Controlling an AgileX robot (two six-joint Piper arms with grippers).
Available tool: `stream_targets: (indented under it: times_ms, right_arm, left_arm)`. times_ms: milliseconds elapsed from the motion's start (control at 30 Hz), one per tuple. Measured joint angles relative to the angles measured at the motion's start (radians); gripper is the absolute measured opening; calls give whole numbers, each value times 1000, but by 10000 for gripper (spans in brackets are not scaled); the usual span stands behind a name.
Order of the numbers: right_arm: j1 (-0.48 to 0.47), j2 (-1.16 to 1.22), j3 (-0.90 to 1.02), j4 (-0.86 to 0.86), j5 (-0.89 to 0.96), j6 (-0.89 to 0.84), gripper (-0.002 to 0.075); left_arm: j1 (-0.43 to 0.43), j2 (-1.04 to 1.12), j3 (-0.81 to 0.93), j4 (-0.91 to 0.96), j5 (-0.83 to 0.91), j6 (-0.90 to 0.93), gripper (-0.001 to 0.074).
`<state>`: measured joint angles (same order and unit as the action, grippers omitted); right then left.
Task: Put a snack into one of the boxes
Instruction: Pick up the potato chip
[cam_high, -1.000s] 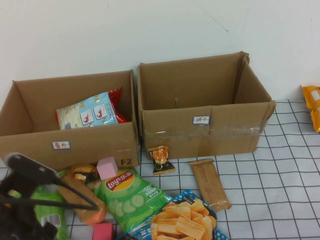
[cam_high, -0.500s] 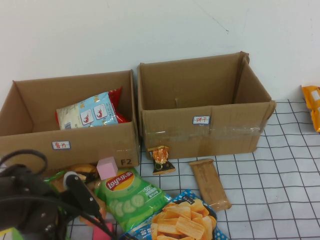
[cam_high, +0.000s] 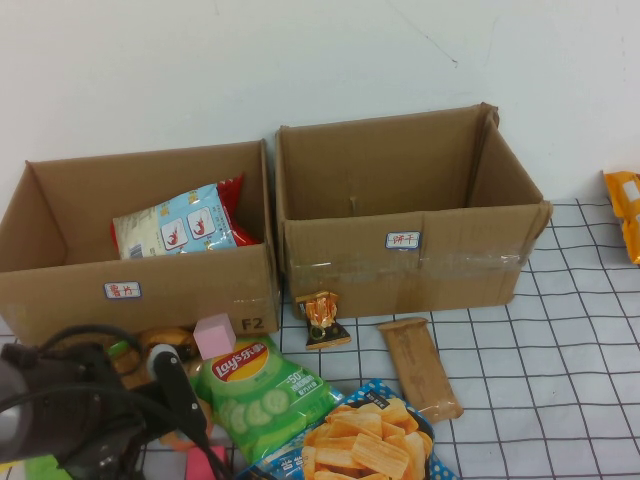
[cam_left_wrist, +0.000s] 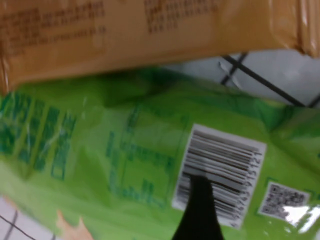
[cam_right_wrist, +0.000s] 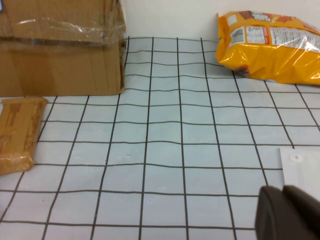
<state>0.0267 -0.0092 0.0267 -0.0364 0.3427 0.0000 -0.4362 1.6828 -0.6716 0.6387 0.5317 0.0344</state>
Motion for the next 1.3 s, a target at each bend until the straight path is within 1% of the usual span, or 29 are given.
stream_targets:
  times_ms: [200,333,367,433,567,600,633,700,800,933,1033,1200,1300]
  right_arm:
    - [0,0,0,0,0,0,-1]
    - [0,0,0,0,0,0,-1]
    - [0,0,0,0,0,0,-1]
    - [0,0,0,0,0,0,-1]
    - [0,0,0,0,0,-5,-1]
    - [0,0,0,0,0,-5,-1]
    - [0,0,0,0,0,-7,-1]
    - [0,0,0,0,0,-7,-1]
    - [0,0,0,0,0,-7,-1]
    - [0,0,0,0,0,-7,-1]
    - [0,0,0,0,0,-7,-1]
    - [0,0,0,0,0,-7,-1]
    - [0,0,0,0,0,-7,-1]
  left_arm:
    - [0,66,0,120,-26,-82,490]
    - [-2,98,-2,142,-31,-128,476]
    - [-2,107,-4,145,-32,-146,454]
    - [-5,118,-8,152,-32,-187,378]
    - [-6,125,-9,155,-32,-245,140]
    - [-6,125,-11,157,-29,-250,98]
    - [-6,125,-12,157,-22,-259,70]
    - [-8,125,-12,157,-14,-274,40]
    - [-8,121,-12,141,0,-283,22]
    - [-8,71,-12,61,29,-289,9]
    - [-8,-3,-10,-39,54,-267,6]
    - [-8,-180,-10,-254,79,-174,6]
    - [-8,-296,-10,-333,85,-138,6]
